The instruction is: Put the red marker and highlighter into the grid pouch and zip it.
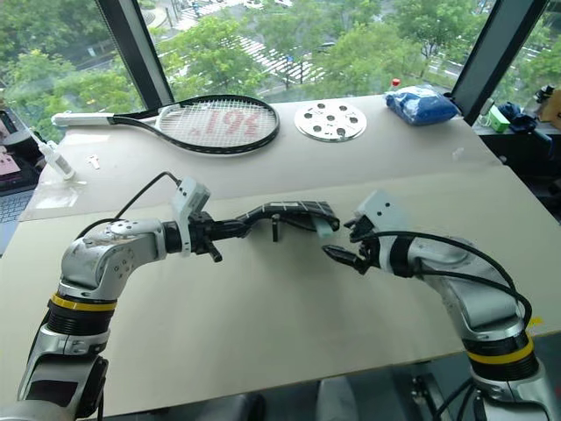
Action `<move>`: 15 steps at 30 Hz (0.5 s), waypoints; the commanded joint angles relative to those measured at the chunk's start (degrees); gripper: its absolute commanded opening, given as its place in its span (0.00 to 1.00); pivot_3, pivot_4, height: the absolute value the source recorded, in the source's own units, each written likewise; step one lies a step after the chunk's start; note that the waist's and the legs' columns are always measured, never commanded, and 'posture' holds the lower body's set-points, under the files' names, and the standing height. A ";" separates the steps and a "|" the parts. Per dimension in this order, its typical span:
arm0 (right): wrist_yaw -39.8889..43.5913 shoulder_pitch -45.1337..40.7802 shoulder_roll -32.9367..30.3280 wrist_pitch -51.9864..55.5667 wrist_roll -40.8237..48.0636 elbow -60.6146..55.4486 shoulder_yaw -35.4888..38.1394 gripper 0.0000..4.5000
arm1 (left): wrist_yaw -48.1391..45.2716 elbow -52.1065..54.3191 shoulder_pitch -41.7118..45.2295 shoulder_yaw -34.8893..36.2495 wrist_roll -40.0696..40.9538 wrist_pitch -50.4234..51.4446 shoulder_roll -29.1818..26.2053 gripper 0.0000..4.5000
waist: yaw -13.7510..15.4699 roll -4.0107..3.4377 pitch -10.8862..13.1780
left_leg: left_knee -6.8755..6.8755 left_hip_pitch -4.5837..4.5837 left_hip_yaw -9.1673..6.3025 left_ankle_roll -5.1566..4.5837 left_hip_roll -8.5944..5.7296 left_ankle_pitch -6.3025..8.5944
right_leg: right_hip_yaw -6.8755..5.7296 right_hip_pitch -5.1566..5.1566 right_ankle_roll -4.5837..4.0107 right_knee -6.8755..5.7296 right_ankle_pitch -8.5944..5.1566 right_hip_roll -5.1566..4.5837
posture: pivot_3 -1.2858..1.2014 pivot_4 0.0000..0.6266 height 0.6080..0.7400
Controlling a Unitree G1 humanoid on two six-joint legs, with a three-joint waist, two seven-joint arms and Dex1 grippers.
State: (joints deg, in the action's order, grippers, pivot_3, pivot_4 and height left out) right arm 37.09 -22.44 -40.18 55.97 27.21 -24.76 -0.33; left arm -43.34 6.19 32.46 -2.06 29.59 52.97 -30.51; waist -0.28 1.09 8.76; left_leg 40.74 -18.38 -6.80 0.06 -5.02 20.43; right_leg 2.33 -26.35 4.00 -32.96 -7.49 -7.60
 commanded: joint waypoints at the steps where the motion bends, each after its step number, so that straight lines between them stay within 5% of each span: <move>1: -1.72 -1.85 -0.04 5.66 3.21 -4.34 2.76 0.88 | -0.24 1.58 0.77 0.89 0.52 -0.55 -0.46 0.00 | 0.03 0.00 0.00 | 0.00 0.00 -0.01 0.00 0.00 0.00 | -0.01 -0.01 0.00 0.00 0.00 0.00 | 0.52 0.24 1.00; 13: -6.23 -3.98 2.12 7.91 2.58 -4.20 -0.32 0.88 | -0.41 1.42 0.76 0.31 0.30 -0.87 -0.20 0.00 | -0.35 0.00 0.00 | 0.00 0.00 0.01 0.01 0.00 0.01 | -0.01 -0.01 0.00 0.00 0.00 0.00 | 0.52 0.24 1.00; 15: -6.71 -4.34 2.21 6.95 1.48 -2.60 -1.19 0.77 | -0.33 1.54 0.69 0.31 0.31 -0.86 -0.16 0.00 | -0.38 0.00 0.00 | 0.00 0.00 0.01 0.01 0.00 0.01 | -0.01 -0.01 0.00 0.00 0.00 0.00 | 0.52 0.24 1.00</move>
State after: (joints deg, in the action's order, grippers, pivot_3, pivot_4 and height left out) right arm 30.97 -25.85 -37.96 64.17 29.76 -27.48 -1.49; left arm -43.37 6.19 32.46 -2.21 29.55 52.95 -30.53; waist -0.66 1.09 8.76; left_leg 40.74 -18.37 -6.79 0.06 -5.03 20.44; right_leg 2.32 -26.35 4.00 -32.97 -7.49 -7.60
